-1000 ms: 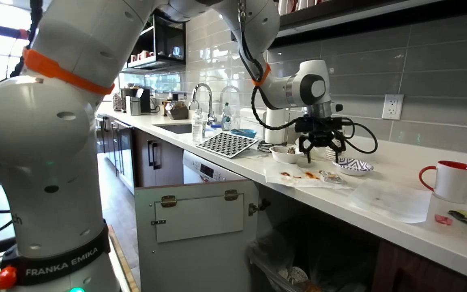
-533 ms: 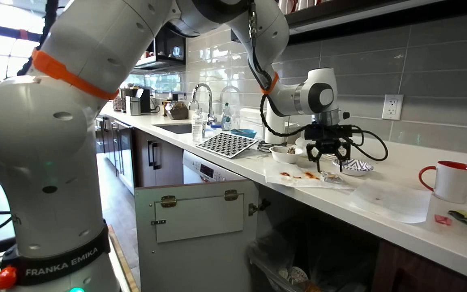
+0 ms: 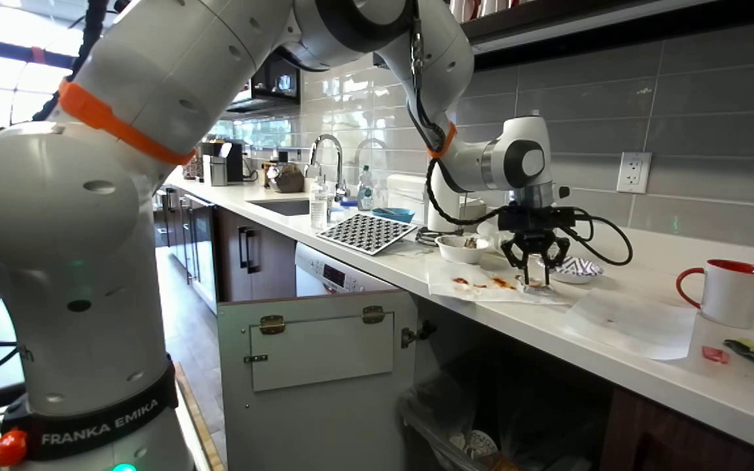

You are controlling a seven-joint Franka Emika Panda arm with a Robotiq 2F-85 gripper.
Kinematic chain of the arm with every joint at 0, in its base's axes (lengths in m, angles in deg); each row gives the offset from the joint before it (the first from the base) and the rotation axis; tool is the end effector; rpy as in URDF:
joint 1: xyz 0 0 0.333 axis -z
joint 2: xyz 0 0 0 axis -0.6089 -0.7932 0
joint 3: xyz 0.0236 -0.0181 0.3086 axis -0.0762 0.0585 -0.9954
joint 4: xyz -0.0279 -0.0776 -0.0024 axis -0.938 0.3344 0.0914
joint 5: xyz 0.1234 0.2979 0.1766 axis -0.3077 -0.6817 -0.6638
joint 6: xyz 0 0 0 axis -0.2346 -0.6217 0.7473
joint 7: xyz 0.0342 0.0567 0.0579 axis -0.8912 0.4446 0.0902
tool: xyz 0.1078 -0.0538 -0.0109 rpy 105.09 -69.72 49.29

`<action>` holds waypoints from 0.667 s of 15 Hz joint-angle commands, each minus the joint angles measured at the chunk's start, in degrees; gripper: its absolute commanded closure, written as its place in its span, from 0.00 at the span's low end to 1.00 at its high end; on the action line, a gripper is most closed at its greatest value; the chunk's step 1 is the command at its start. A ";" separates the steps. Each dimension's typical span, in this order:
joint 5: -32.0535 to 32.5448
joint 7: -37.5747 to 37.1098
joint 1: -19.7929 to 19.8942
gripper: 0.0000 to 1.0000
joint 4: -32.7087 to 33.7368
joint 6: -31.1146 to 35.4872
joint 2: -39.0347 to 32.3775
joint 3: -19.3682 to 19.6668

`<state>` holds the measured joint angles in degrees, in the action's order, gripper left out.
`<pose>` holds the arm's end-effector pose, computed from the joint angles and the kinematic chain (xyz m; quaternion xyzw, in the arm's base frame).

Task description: Put the packet inside the trash can

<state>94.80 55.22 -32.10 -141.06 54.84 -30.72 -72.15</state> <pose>0.6931 -0.0679 0.2829 0.9644 0.2345 0.0868 0.0866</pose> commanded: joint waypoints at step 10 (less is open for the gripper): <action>-0.16 1.29 0.95 0.88 5.78 -3.20 -4.14 -1.12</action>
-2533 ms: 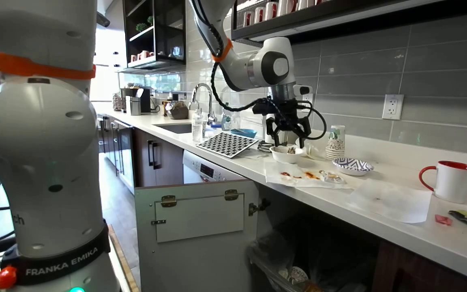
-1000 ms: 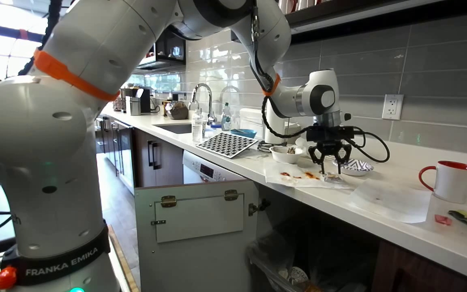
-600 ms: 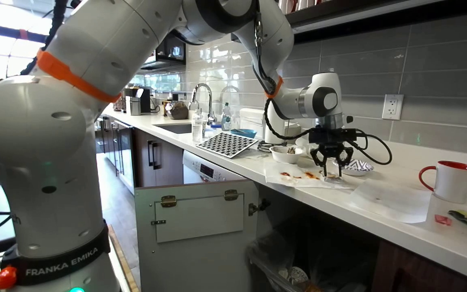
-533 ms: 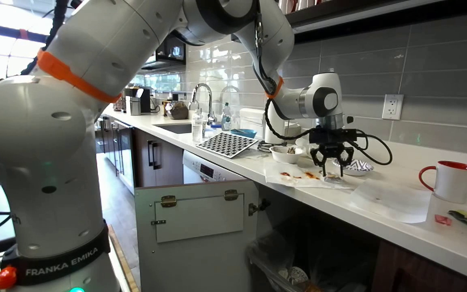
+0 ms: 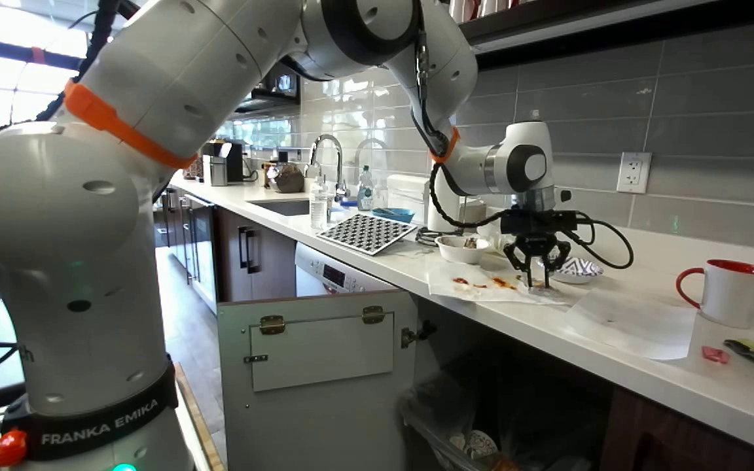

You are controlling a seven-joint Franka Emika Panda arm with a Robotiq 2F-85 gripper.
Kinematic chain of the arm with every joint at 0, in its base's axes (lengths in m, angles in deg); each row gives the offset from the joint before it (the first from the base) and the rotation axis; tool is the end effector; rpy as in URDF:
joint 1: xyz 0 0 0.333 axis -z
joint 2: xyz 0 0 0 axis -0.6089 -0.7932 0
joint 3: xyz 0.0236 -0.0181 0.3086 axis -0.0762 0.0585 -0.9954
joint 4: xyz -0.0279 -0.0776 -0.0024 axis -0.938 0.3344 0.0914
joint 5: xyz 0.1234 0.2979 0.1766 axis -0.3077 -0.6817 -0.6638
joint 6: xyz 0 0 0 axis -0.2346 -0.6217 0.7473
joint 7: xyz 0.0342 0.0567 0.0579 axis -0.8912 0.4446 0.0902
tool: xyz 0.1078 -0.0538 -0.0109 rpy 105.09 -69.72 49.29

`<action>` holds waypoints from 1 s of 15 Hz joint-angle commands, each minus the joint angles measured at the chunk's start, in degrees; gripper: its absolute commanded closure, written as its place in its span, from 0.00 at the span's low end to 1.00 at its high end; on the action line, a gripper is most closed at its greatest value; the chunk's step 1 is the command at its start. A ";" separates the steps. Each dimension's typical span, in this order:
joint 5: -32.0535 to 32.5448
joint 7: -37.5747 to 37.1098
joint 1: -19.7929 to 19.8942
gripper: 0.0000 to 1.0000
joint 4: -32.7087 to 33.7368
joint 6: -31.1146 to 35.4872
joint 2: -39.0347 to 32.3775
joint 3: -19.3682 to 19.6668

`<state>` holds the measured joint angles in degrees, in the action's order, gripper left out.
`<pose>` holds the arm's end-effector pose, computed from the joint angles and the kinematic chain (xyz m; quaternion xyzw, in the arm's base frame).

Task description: Put the packet inside the trash can

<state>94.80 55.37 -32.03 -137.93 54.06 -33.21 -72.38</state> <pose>0.7031 -0.0676 0.2754 0.9642 0.2358 0.0858 0.0858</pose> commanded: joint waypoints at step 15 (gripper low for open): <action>0.82 0.28 0.25 0.73 3.54 -1.90 -0.69 -0.32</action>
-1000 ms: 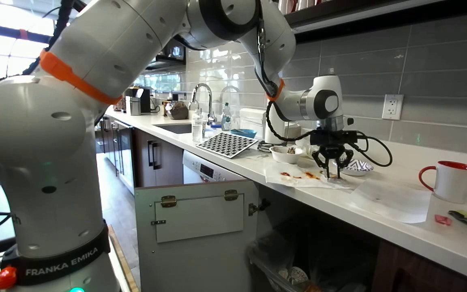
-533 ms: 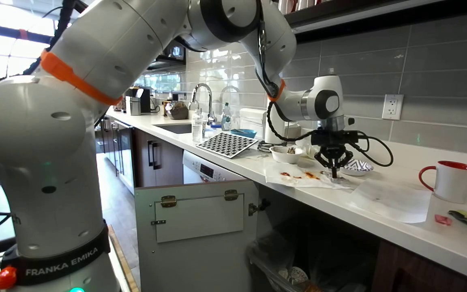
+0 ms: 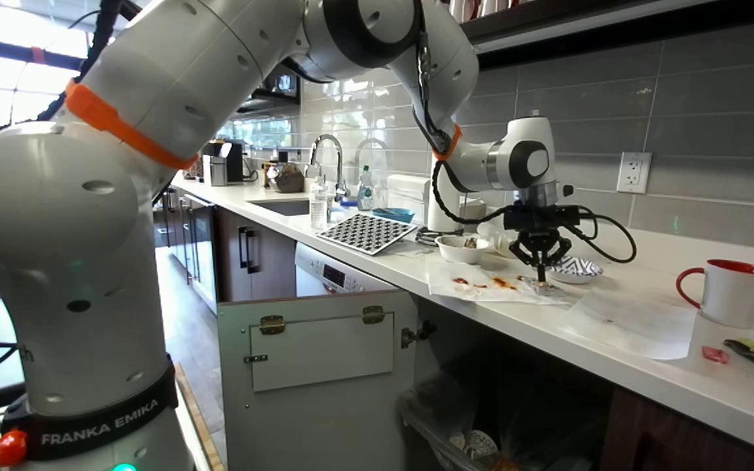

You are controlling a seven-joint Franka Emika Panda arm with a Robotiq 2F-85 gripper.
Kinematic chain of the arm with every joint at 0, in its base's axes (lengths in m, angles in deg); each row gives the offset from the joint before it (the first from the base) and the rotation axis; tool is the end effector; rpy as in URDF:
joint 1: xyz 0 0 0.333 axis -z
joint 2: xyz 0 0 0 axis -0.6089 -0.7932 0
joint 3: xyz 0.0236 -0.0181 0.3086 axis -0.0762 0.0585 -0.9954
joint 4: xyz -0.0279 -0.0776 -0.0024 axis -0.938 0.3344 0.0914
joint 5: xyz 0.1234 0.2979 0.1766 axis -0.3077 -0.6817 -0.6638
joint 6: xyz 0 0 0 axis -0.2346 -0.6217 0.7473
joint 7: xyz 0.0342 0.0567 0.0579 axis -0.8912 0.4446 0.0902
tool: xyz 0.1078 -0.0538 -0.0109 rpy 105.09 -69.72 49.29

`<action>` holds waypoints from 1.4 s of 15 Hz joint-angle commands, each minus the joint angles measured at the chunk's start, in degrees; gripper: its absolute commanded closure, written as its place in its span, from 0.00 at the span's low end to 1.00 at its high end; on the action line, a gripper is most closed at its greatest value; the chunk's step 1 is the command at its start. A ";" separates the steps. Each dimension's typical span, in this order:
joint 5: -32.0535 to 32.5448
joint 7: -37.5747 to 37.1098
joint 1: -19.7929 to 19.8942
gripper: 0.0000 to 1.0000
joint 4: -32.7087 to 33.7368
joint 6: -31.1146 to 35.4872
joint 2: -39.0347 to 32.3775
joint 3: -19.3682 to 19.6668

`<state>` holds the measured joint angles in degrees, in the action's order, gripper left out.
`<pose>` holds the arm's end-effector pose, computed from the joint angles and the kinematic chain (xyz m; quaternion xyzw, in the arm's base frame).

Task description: Put the packet inside the trash can

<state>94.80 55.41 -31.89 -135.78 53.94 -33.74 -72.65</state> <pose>0.7115 -0.0675 0.2855 0.9628 0.2354 0.0986 0.0887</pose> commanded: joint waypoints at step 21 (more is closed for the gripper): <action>0.20 1.52 1.51 1.00 4.58 -1.62 -3.92 -0.26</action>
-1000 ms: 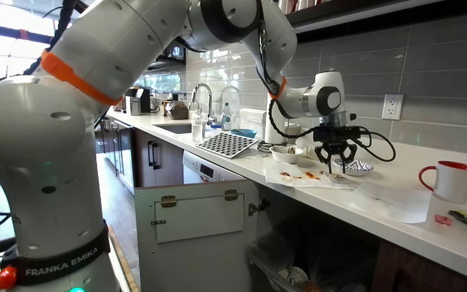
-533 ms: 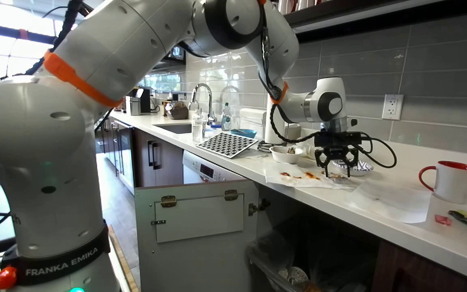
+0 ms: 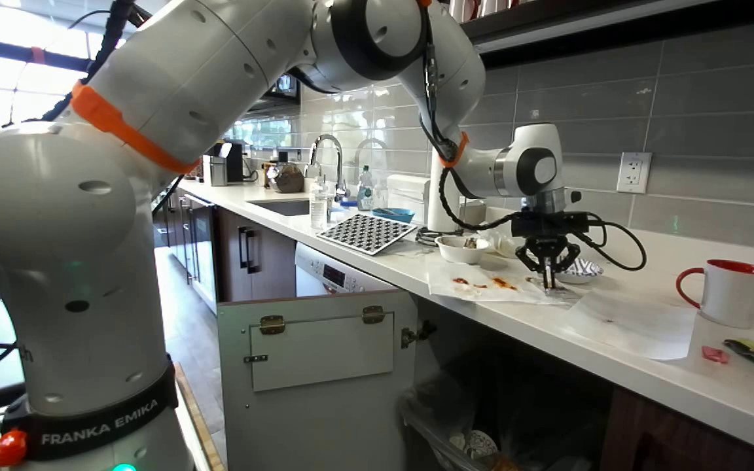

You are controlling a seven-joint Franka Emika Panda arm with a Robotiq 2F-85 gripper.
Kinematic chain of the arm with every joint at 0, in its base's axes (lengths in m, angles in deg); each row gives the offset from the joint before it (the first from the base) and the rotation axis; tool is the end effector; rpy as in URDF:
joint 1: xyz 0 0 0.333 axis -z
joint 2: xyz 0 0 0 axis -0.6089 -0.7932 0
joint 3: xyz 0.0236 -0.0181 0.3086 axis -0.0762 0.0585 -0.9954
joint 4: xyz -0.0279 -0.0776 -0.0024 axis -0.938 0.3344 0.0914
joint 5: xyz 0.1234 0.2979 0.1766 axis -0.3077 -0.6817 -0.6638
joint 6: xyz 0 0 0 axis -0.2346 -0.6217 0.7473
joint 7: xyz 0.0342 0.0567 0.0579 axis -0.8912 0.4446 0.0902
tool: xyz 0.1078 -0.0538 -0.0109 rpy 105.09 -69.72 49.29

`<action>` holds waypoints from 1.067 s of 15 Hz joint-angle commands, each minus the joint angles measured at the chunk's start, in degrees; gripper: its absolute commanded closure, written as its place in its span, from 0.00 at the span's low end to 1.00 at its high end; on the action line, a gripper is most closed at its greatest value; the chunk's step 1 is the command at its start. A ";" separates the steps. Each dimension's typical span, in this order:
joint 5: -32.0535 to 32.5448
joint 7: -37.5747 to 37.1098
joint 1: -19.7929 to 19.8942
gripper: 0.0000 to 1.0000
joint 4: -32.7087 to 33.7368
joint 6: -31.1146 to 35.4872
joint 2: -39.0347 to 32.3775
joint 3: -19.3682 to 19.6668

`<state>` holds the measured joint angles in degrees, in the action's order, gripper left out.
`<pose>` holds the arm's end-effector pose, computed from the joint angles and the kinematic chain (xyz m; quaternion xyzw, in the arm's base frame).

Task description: Put the packet inside the trash can

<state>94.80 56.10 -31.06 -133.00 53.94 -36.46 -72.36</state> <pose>0.7190 -0.0818 0.2735 0.9634 0.2324 0.0972 0.0918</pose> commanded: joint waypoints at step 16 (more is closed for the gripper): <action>-0.47 -1.83 1.51 0.28 2.02 -0.64 -0.26 0.25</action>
<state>94.76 55.12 -30.12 -132.16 53.94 -35.43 -72.03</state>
